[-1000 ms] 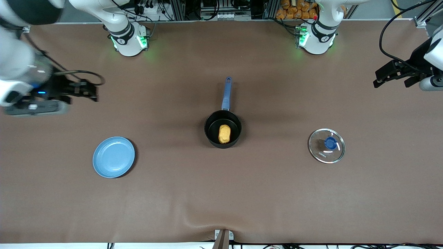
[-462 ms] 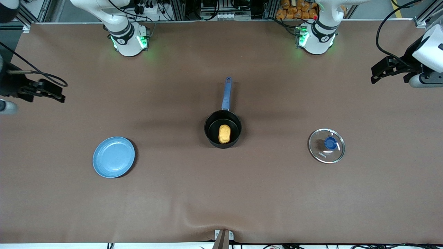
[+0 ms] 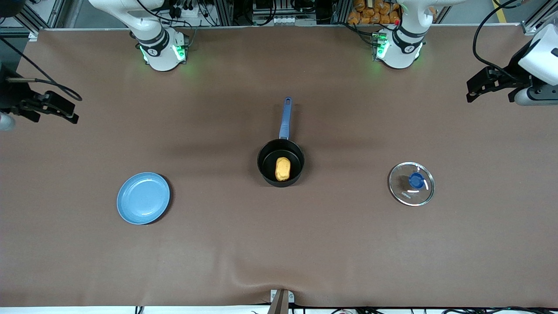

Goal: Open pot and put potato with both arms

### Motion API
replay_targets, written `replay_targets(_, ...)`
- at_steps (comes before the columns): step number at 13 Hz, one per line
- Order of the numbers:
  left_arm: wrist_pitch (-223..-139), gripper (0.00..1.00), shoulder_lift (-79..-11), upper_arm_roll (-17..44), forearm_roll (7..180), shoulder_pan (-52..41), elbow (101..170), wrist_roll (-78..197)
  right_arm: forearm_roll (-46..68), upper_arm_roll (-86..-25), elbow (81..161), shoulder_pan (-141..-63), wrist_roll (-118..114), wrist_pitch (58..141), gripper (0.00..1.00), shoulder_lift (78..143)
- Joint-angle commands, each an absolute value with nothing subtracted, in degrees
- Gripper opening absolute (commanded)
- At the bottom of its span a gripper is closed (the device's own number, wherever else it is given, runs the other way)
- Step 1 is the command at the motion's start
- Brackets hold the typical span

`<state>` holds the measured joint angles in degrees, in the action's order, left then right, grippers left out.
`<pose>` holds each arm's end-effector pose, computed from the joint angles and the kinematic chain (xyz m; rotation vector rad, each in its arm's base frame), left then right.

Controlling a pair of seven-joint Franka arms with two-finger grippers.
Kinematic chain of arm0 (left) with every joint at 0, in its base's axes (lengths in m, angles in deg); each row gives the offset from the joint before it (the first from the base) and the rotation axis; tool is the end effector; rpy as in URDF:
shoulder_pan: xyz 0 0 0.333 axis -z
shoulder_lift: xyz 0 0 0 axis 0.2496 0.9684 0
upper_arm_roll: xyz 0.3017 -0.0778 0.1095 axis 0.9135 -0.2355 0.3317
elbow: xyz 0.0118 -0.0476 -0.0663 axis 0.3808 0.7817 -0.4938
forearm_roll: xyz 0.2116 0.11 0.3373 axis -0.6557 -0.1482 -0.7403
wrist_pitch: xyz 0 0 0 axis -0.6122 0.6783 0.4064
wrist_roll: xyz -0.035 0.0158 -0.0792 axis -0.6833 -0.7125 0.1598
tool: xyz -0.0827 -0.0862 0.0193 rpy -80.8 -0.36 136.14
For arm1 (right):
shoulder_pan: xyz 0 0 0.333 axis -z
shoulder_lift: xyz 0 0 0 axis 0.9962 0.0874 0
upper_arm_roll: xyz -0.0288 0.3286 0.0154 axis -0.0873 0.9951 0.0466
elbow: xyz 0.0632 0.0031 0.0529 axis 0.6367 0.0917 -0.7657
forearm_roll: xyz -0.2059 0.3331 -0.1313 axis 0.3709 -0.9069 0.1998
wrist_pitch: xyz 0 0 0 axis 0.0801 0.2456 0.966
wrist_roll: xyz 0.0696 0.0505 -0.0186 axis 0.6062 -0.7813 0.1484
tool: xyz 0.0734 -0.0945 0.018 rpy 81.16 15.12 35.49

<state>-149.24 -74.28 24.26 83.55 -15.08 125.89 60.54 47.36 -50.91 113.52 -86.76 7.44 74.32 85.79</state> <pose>0.5417 -0.0639 0.6531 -3.1149 0.0292 0.0308 0.5662 0.0106 0.6291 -3.1244 0.0979 -0.0045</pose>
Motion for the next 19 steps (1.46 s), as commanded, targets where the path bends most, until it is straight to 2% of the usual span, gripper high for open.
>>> replay_targets(1,-147.95,1.0,-75.37,22.95,82.62,-15.51,125.41,60.33,47.0,-50.3,121.47,-86.39,8.21,76.85,1.0,80.13)
replay_targets(6,-147.34,1.0,-75.64,23.21,83.24,-15.6,125.23,60.33,47.88,-50.3,117.44,-86.48,7.33,76.23,1.0,81.97)
replay_targets(19,-147.25,1.0,-74.76,23.48,83.33,-15.68,124.27,60.42,48.76,-50.3,116.03,-86.39,7.95,76.06,1.0,82.14)
